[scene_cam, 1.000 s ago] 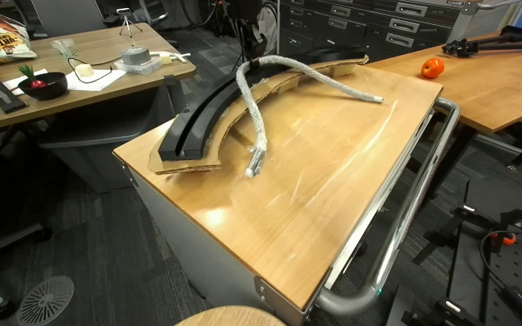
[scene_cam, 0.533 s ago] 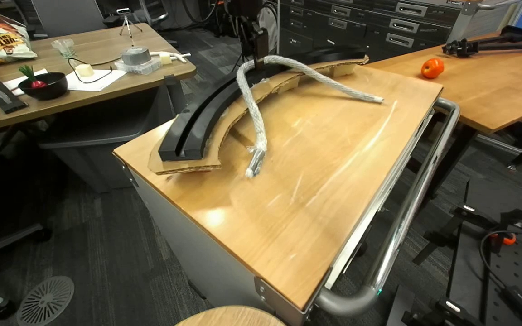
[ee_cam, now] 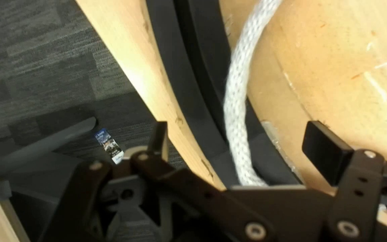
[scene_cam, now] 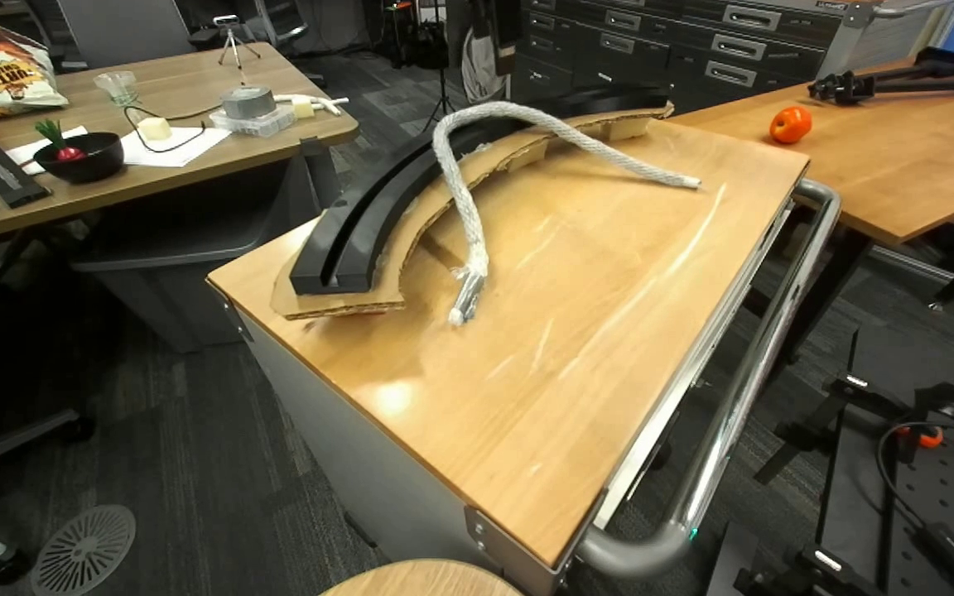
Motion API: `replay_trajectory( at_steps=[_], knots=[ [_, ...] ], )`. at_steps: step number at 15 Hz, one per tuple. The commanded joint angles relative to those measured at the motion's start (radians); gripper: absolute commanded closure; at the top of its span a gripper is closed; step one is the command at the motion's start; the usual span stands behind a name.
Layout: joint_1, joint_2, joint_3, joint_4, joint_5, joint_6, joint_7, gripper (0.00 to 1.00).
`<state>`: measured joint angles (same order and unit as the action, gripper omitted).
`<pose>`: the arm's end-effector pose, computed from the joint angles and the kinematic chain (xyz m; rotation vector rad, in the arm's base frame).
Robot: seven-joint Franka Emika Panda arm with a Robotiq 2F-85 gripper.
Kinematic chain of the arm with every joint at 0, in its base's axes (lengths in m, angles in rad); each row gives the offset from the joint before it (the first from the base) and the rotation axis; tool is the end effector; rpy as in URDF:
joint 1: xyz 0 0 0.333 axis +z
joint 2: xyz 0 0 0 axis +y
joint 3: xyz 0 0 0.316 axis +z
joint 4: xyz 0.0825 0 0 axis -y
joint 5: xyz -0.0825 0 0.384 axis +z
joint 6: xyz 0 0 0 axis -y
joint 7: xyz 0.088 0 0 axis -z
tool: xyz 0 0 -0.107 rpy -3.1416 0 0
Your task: Put the white rope on the black board
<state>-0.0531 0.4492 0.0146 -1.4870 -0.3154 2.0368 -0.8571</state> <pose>0.6977 -0.0459 0.4265 2.5319 1.2944 -0.0460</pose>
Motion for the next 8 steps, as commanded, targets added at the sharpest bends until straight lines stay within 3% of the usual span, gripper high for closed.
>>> replay_trajectory(
  at_steps=[1,6,7,8],
  knots=[
    [-0.035,-0.206,-0.016,-0.243,0.080,-0.007,0.114,0.00],
    [-0.034,-0.332,-0.013,-0.520,0.232,0.075,0.311,0.00],
    [-0.045,-0.252,-0.023,-0.379,0.190,0.004,0.221,0.00],
    [-0.040,-0.269,-0.020,-0.429,0.205,0.025,0.256,0.00]
  ],
)
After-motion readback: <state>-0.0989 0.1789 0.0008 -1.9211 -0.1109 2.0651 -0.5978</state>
